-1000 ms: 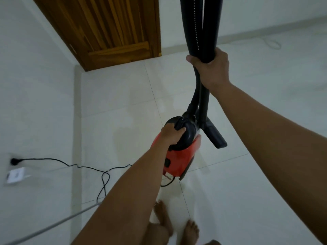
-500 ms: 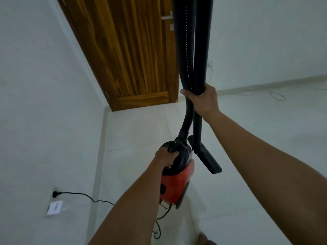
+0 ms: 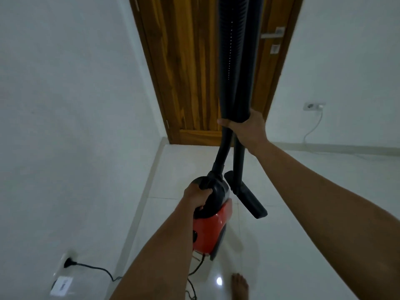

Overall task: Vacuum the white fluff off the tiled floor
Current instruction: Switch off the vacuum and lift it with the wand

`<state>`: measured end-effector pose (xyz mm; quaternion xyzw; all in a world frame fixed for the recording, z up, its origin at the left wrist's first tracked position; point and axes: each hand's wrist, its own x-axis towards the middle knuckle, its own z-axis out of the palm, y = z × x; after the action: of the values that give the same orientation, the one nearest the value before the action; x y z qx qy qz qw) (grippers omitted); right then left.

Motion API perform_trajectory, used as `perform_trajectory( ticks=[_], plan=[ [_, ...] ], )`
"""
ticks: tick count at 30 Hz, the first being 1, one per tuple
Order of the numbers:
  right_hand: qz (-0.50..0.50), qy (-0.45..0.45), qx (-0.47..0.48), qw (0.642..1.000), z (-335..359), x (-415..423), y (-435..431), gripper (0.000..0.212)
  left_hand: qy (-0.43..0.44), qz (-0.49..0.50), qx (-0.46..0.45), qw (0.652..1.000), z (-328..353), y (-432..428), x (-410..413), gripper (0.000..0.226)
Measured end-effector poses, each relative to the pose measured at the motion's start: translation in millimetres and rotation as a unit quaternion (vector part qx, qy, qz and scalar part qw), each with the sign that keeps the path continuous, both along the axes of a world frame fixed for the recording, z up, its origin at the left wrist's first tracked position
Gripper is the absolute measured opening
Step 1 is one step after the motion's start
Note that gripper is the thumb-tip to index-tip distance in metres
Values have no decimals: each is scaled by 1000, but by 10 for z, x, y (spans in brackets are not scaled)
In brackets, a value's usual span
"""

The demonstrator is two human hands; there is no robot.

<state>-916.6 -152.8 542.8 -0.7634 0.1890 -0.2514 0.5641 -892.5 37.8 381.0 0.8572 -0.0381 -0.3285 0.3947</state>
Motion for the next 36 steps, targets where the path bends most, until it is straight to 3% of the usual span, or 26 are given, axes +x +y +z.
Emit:
perform_trajectory(
  ticks=[12, 24, 28, 36],
  plan=[
    [141, 10, 35, 989, -52, 2811, -442, 67, -4, 138, 16, 990, -94, -387, 2266, 38],
    [174, 58, 52, 982, -490, 5624, -608, 68, 53, 145, 60, 986, -405, -448, 4841, 35],
    [182, 87, 52, 978, -701, 6365, -730, 68, 48, 126, 74, 988, -487, -528, 5570, 16],
    [206, 175, -32, 962, -1783, 7880, -983, 65, 68, 102, 126, 984, -1412, -748, 6936, 32]
  ],
)
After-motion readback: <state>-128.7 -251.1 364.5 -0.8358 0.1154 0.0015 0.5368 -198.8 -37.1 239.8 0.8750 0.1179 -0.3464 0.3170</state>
